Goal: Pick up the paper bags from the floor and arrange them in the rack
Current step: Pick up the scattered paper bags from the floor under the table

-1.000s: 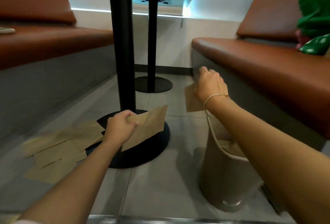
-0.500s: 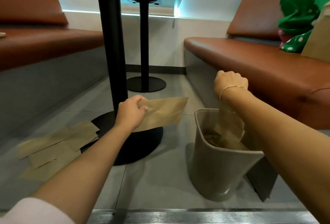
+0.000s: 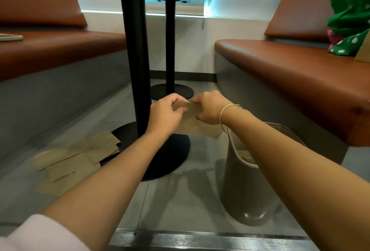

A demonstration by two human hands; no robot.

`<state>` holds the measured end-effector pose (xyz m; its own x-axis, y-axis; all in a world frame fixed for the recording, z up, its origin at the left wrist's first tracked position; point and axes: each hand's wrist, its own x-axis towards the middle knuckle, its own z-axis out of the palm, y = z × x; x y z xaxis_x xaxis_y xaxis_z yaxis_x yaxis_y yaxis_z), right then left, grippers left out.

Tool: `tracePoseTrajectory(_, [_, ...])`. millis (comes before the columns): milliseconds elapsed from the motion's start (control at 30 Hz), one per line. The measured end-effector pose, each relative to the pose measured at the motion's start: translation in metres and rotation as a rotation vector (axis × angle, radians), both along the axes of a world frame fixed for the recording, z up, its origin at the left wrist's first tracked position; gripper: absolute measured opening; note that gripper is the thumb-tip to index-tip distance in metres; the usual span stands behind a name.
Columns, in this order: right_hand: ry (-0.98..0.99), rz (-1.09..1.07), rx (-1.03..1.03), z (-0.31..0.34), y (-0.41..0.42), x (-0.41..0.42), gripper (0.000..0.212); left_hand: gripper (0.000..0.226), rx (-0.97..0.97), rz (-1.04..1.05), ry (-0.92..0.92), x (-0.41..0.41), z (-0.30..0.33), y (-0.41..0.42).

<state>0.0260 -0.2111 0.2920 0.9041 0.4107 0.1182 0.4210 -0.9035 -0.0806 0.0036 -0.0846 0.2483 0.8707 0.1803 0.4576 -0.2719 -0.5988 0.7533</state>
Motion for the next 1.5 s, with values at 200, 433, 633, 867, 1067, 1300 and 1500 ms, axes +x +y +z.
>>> tracePoseTrajectory(200, [-0.118, -0.165, 0.042, 0.012, 0.000, 0.005, 0.034, 0.026, 0.030, 0.068, -0.006, 0.008, -0.007, 0.001])
tracePoseTrajectory(433, [-0.229, -0.521, 0.322, 0.043, -0.059, 0.023, 0.039, 0.050, -0.063, 0.257, 0.156, 0.029, -0.025, 0.020])
tracePoseTrajectory(633, [-0.173, -0.724, 0.413, 0.030, -0.105, 0.022, 0.033, 0.042, -0.011, 0.224, 0.268, 0.029, -0.045, 0.015])
tracePoseTrajectory(867, [-0.067, -0.832, 0.405, 0.001, -0.112, 0.018, 0.026, 0.032, 0.033, 0.192, 0.293, 0.029, -0.049, 0.008])
tracePoseTrajectory(1067, [-0.152, -0.760, 0.278, -0.012, -0.076, 0.024, 0.038, 0.026, 0.070, 0.139, 0.310, 0.028, -0.060, 0.005])
tracePoseTrajectory(1300, [-0.123, -0.384, 0.086, -0.049, 0.008, 0.031, 0.035, 0.020, 0.122, 0.140, 0.392, 0.033, -0.100, 0.038])
tracePoseTrajectory(1500, [0.049, -0.195, 0.010, -0.106, 0.086, 0.043, 0.031, 0.016, 0.189, 0.252, 0.576, 0.049, -0.157, 0.109])
